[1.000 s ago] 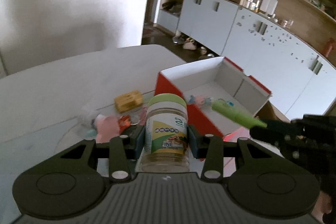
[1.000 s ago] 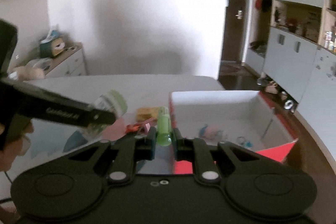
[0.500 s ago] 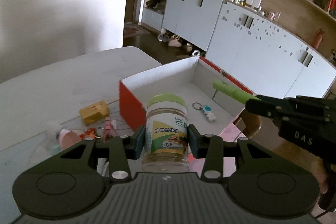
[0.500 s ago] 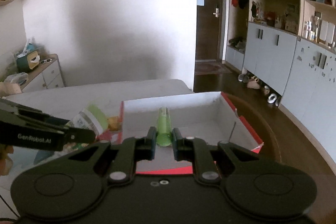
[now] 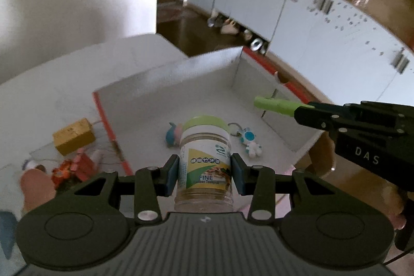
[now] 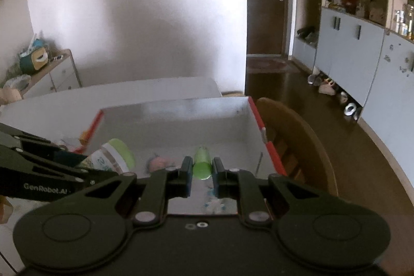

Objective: Organize rigid objects
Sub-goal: 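Carry the jar and highlighter into the red box and release both, then withdraw both tools from the box back toward the pile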

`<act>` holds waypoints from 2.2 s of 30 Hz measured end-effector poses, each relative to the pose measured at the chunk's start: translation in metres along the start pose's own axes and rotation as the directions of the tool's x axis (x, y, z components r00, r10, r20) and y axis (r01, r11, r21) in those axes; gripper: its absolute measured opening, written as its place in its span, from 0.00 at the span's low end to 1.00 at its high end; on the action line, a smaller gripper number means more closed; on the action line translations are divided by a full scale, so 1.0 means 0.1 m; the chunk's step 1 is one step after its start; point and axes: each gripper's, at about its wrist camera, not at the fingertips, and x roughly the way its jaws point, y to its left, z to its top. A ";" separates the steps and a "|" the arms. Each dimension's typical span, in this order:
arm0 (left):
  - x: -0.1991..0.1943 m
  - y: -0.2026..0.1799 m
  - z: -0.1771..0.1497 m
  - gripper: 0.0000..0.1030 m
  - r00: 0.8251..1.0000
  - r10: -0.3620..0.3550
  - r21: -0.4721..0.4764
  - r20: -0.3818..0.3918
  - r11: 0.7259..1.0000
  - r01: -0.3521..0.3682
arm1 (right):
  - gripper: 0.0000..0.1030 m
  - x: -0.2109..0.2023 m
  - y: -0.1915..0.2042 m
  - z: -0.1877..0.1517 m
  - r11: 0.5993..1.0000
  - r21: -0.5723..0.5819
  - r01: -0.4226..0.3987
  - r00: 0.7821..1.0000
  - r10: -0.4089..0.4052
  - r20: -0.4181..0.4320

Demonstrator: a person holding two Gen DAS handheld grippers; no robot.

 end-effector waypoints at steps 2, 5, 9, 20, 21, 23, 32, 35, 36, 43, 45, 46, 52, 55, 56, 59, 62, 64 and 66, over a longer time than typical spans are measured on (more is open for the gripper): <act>0.15 -0.06 0.05 0.40 1.000 0.016 -0.007 -0.023 1.000 -0.017 | 0.14 0.12 -0.09 0.03 1.000 -0.017 -0.016 1.000 0.016 -0.020; 0.38 -0.15 0.13 0.40 0.997 0.046 -0.027 -0.064 0.998 -0.048 | 0.14 0.29 -0.14 0.05 0.998 -0.045 -0.033 0.998 0.031 -0.046; 0.64 -0.20 0.18 0.40 0.988 0.076 -0.056 -0.136 0.995 -0.085 | 0.14 0.49 -0.14 0.06 0.995 -0.084 -0.063 0.995 0.056 -0.083; 1.14 -0.17 0.23 0.40 0.949 0.115 -0.105 -0.294 0.983 -0.152 | 0.14 0.81 -0.10 0.01 0.981 -0.135 -0.139 0.967 0.105 -0.231; 1.17 -0.15 0.24 0.40 0.946 0.111 -0.115 -0.303 0.982 -0.152 | 0.14 0.81 -0.09 0.01 0.980 -0.139 -0.142 0.965 0.106 -0.240; 1.25 -0.13 0.29 0.40 0.939 0.105 -0.125 -0.327 0.980 -0.153 | 0.14 0.83 -0.08 0.01 0.979 -0.139 -0.152 0.959 0.113 -0.258; 1.42 -0.10 0.31 0.41 0.914 0.090 -0.120 -0.395 0.982 -0.149 | 0.15 0.85 -0.05 -0.03 0.975 -0.139 -0.174 0.939 0.122 -0.321; 1.44 -0.11 0.33 0.41 0.912 0.093 -0.111 -0.400 0.983 -0.148 | 0.18 0.84 -0.06 -0.04 0.976 -0.126 -0.177 0.935 0.127 -0.330; 1.44 -0.11 0.33 0.41 0.911 0.093 -0.111 -0.401 0.983 -0.149 | 0.20 0.83 -0.06 -0.04 0.977 -0.125 -0.174 0.935 0.124 -0.333; 1.42 -0.12 0.30 0.41 0.916 0.093 -0.123 -0.390 0.981 -0.152 | 0.31 0.79 -0.16 -0.04 0.979 -0.113 -0.172 0.936 0.127 -0.329; 1.37 -0.12 0.30 0.41 0.924 0.086 -0.129 -0.373 0.981 -0.143 | 0.32 0.77 -0.18 -0.04 0.980 -0.105 -0.170 0.939 0.128 -0.320; 1.31 -0.10 0.30 0.41 0.927 0.084 -0.133 -0.366 0.981 -0.141 | 0.32 0.75 -0.19 -0.03 0.981 -0.101 -0.166 0.941 0.127 -0.314; 1.10 -0.13 0.28 0.52 0.949 0.074 -0.152 -0.305 0.980 -0.126 | 0.37 0.56 -0.23 0.01 0.983 -0.069 -0.171 0.950 0.145 -0.278; 0.96 -0.15 0.27 0.52 0.961 0.064 -0.155 -0.270 0.982 -0.109 | 0.39 0.44 -0.23 0.03 0.981 -0.062 -0.182 0.953 0.161 -0.257; 0.91 -0.15 0.27 0.52 0.964 0.063 -0.152 -0.257 0.983 -0.105 | 0.39 0.39 -0.23 0.04 0.980 -0.057 -0.189 0.954 0.169 -0.248; 0.76 -0.19 0.26 0.52 0.975 0.062 -0.137 -0.212 0.986 -0.092 | 0.40 0.26 -0.21 0.06 0.979 -0.048 -0.198 0.958 0.183 -0.223; 0.57 -0.21 0.25 0.52 0.985 0.054 -0.127 -0.165 0.989 -0.075 | 0.44 0.12 -0.18 0.09 0.979 -0.034 -0.202 0.962 0.192 -0.194; 0.49 -0.22 0.24 0.52 0.989 0.047 -0.128 -0.137 0.990 -0.065 | 0.49 0.04 -0.15 0.11 0.979 -0.030 -0.203 0.965 0.195 -0.176; 0.37 -0.22 0.24 0.52 0.994 0.040 -0.123 -0.105 0.991 -0.053 | 0.57 -0.04 -0.11 0.12 0.980 -0.023 -0.197 0.969 0.191 -0.158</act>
